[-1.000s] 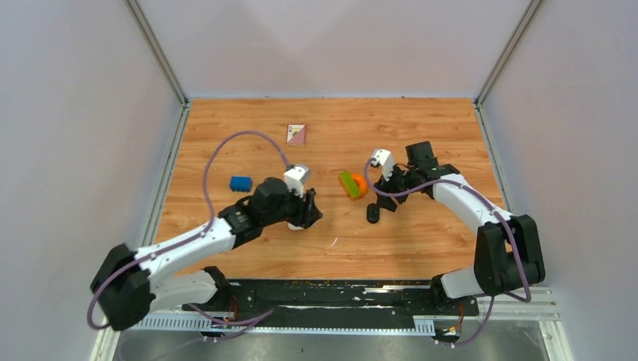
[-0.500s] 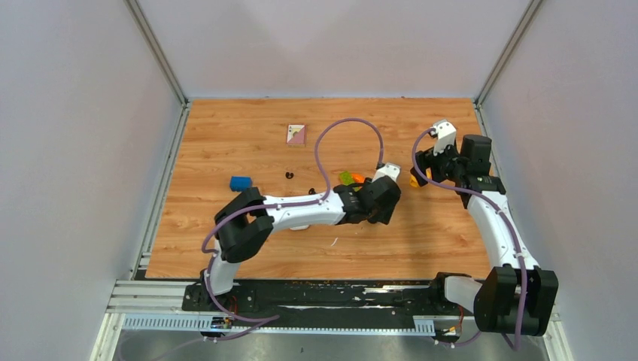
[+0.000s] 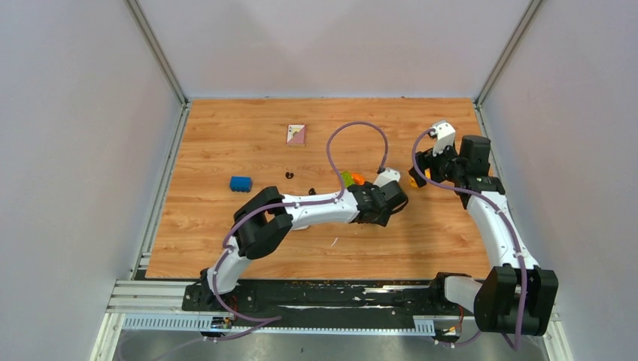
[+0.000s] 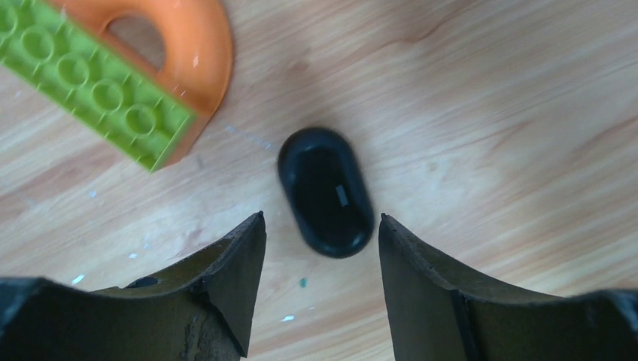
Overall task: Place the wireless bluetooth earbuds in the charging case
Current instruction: Pick up the charging case at the center of the board.
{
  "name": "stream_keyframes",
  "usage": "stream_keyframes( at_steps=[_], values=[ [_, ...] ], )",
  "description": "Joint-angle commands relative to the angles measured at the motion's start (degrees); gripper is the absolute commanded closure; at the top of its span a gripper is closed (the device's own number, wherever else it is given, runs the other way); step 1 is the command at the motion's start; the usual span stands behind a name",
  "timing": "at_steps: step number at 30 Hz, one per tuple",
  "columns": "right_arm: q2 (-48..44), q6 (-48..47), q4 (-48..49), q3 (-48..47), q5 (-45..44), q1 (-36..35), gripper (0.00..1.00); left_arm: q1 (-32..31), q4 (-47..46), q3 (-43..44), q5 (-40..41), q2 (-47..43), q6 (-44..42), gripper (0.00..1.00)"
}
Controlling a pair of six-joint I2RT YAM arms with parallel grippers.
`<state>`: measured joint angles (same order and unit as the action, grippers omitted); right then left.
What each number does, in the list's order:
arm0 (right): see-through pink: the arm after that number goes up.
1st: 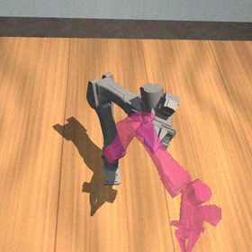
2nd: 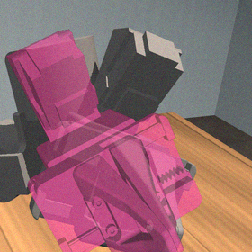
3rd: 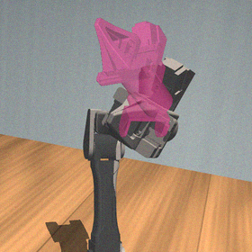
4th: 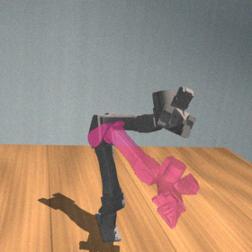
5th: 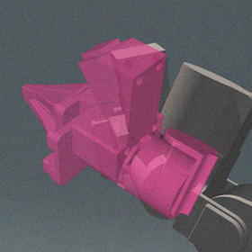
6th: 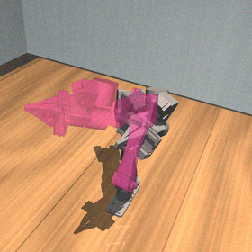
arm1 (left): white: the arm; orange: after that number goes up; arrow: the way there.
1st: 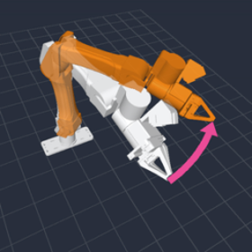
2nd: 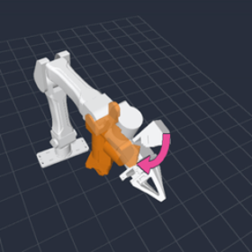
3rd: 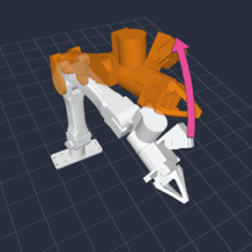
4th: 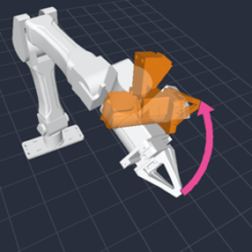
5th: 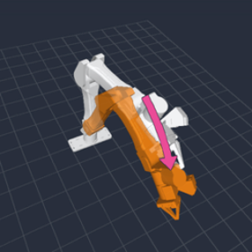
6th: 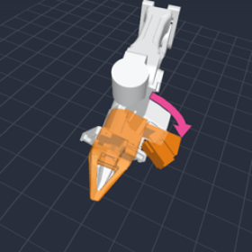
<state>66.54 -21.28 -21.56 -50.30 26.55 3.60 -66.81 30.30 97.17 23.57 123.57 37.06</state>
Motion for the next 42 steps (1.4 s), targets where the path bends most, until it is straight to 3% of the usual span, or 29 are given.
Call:
stream_keyframes(
  at_steps=[1,9,21,31,42],
  values=[
    [-0.2,0.8,2.0,0.3,0.6,0.3,0.25,-0.3,-0.4,-4.2,5.2,-5.7,1.4,0.35],
    [-0.6,0.6,2.1,0.8,0.8,0.4,0.25,-0.2,-3.9,-1.7,-0.1,-0.8,1.8,0.34],
    [-0.4,0.2,1.8,1.0,2.0,0.4,0.25,0.5,-0.2,0.8,3.3,0.5,-3.1,0.41],
    [-0.3,-0.1,1.4,1.0,3.3,0.4,0.26,2.0,-2.6,-1.1,-2.5,0.6,-7.6,0.53],
    [1.3,-0.4,0.6,0.8,5.9,0.4,0.26,4.2,-3.8,-3.2,-5.5,0.7,-10.7,0.47]
  ],
)
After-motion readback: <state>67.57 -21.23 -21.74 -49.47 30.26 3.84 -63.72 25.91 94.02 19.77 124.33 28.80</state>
